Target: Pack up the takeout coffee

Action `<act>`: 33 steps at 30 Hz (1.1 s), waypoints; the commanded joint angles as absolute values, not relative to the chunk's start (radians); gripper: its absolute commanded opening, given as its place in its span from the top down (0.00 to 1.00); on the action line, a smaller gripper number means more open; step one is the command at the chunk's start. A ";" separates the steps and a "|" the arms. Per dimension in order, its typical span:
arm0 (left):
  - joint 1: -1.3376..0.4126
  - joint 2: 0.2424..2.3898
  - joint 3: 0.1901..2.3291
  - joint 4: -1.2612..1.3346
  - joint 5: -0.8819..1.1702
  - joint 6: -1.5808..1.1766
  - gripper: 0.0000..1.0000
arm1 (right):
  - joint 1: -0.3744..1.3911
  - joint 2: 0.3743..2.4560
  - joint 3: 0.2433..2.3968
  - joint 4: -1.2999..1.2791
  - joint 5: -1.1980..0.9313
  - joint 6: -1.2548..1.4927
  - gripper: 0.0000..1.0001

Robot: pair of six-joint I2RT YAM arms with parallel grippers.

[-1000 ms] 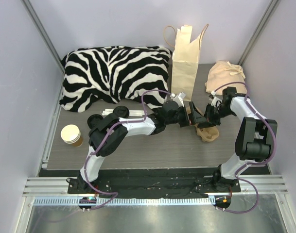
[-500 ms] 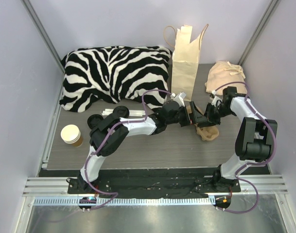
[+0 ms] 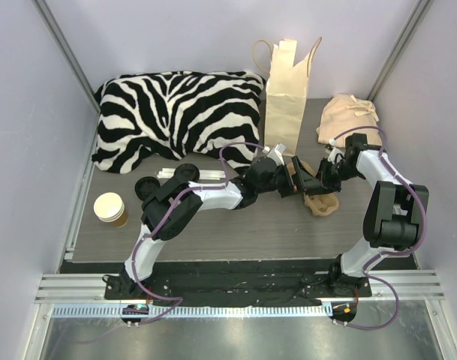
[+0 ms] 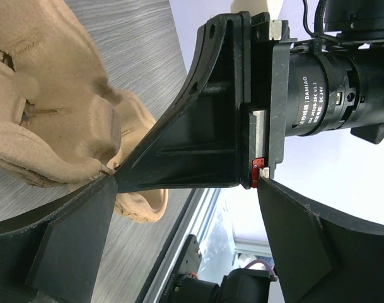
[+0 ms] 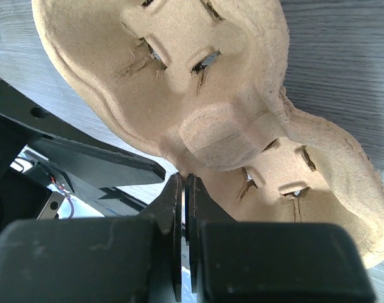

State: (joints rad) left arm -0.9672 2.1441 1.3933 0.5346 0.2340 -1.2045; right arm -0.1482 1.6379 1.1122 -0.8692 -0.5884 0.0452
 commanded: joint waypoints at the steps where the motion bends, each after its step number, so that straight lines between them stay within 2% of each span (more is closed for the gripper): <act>1: -0.974 2.158 1.382 0.626 0.232 -1.253 0.00 | -0.130 1.589 1.104 -0.879 -0.644 0.077 0.99; 5: -0.953 2.132 1.356 0.652 0.251 -1.279 0.09 | -0.130 1.588 1.104 -0.877 -0.627 0.077 0.99; 13: -0.939 2.074 1.302 0.635 0.293 -1.295 0.41 | -0.132 1.592 1.108 -0.864 -0.604 0.086 0.99; 16: -0.937 2.072 1.292 0.632 0.285 -1.301 0.58 | -0.132 1.586 1.106 -0.864 -0.606 0.089 0.99; 17: -0.937 2.075 1.290 0.627 0.281 -1.299 0.71 | -0.132 1.585 1.104 -0.864 -0.606 0.090 0.99; 21: -0.934 2.086 1.302 0.603 0.265 -1.295 0.91 | -0.130 1.575 1.100 -0.862 -0.614 0.092 0.99; 25: -0.931 2.098 1.318 0.581 0.258 -1.290 0.99 | -0.130 1.574 1.097 -0.862 -0.617 0.095 0.99; 33: -0.927 2.128 1.331 0.545 0.229 -1.285 1.00 | -0.132 1.568 1.092 -0.862 -0.621 0.097 0.99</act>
State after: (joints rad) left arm -0.9352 2.1345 1.2934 0.5507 0.2604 -1.3010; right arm -0.1375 1.6196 1.0935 -0.8680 -0.5903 0.0860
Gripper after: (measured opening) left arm 0.013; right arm 0.042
